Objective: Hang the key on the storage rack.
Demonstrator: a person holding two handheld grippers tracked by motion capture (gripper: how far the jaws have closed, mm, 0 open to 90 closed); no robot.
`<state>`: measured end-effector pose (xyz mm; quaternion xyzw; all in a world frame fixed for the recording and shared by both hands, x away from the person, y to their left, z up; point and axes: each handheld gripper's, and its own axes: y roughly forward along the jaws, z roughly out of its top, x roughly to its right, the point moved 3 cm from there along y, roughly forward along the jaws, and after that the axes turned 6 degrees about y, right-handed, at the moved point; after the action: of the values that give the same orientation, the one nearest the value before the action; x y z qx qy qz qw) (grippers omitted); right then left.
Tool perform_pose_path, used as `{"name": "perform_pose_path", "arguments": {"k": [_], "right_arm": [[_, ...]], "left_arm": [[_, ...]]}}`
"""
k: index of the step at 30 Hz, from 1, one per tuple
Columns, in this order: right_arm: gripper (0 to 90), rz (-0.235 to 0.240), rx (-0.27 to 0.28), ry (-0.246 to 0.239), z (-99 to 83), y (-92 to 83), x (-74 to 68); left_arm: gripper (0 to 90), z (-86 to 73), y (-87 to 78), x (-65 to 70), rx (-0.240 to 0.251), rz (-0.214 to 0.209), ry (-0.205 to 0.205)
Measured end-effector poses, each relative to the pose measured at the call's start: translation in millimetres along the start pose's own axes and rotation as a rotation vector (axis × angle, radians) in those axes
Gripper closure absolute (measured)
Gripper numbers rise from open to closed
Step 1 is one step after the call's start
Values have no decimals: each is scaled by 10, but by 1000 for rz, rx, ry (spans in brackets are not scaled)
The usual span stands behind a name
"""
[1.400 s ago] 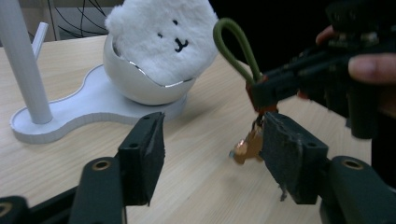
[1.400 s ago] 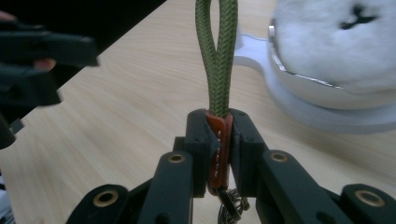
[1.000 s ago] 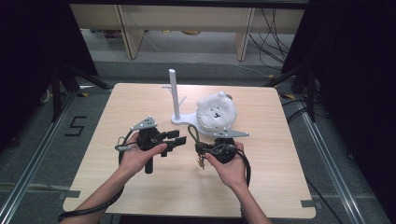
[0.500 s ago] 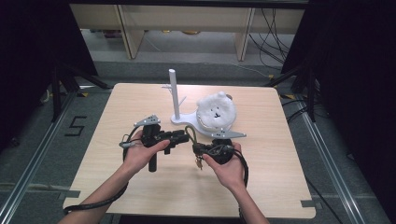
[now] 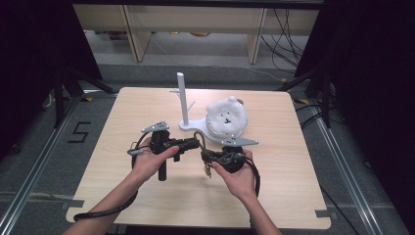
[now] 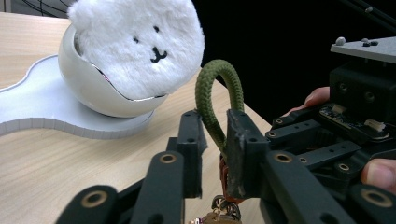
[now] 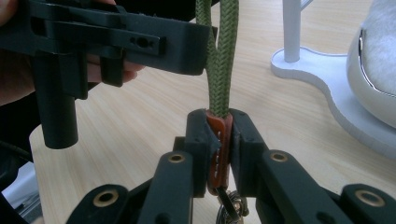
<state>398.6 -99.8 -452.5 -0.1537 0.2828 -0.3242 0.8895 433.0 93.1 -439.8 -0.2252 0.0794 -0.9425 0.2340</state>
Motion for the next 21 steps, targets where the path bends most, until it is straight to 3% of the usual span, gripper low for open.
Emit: {"name": "perform_pose_path", "arguments": {"k": [8, 11, 13, 14, 16, 18, 21], "right_arm": [[800, 9, 2, -7, -6, 21, -19], [800, 16, 15, -40, 1, 23, -14], [800, 7, 15, 13, -9, 11, -53], [799, 8, 23, -26, 4, 15, -23], [798, 17, 14, -11, 4, 12, -37], [792, 22, 23, -29, 14, 15, -30], [732, 26, 36, -21, 24, 15, -33]], "left_arm": [[837, 42, -28, 66, 10, -10, 20], [839, 55, -36, 82, 9, -9, 31], [840, 62, -40, 91, 13, -6, 43], [840, 65, -42, 95, 15, -6, 46], [841, 71, -45, 105, 20, -5, 50], [842, 79, -51, 117, 28, -3, 62], [845, 91, -68, 127, 29, 25, 93]]}}
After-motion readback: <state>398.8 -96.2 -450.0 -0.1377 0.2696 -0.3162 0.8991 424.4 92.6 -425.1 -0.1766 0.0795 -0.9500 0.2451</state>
